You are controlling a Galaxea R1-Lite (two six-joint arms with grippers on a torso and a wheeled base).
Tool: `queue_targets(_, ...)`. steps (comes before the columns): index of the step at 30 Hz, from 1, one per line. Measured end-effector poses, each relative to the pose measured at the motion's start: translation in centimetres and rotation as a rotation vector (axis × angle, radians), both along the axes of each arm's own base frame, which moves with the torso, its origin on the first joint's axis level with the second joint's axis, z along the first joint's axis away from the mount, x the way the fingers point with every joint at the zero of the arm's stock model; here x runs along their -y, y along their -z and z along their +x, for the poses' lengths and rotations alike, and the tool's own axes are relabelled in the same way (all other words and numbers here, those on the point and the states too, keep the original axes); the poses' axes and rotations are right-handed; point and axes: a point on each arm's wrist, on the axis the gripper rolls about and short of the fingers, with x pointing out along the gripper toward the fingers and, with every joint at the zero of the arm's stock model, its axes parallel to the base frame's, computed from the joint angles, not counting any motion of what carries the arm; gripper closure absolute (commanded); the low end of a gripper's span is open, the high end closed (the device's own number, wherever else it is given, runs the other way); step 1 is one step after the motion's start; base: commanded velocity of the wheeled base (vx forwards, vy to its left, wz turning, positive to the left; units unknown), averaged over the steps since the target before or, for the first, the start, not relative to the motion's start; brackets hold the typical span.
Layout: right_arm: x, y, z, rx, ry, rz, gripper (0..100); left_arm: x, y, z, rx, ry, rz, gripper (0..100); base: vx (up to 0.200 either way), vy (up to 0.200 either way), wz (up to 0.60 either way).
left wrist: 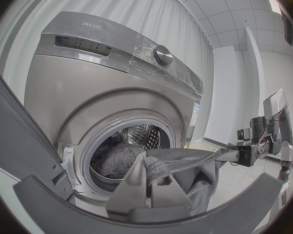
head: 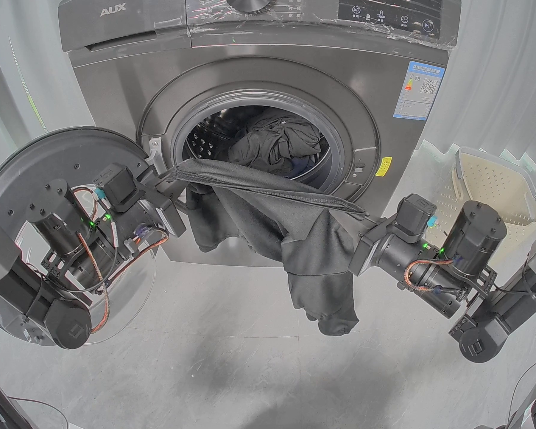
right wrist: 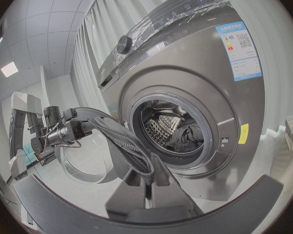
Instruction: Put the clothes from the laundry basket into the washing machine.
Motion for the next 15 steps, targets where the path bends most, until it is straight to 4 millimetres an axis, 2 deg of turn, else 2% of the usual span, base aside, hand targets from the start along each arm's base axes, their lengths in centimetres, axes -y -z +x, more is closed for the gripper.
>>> queue_targets(7, 0.18, 0.03, -0.34, -0.004, -0.005, -0.002, 100, 0.04, -0.27, -0.2, 0.008, 0.004, -0.004, 100, 0.0, 0.0, 0.0)
queue_targets(8, 0.13, 0.18, -0.31, -0.009, -0.006, -0.004, 0, 0.11, -0.31, -0.21, 0.009, 0.006, -0.004, 100, 0.0, 0.0, 0.0)
queue_targets(15, 0.04, 0.67, 0.46, -0.02, 0.007, 0.01, 0, 0.58, -0.73, -0.1, 0.026, 0.02, -0.011, 100, 0.0, 0.0, 0.0)
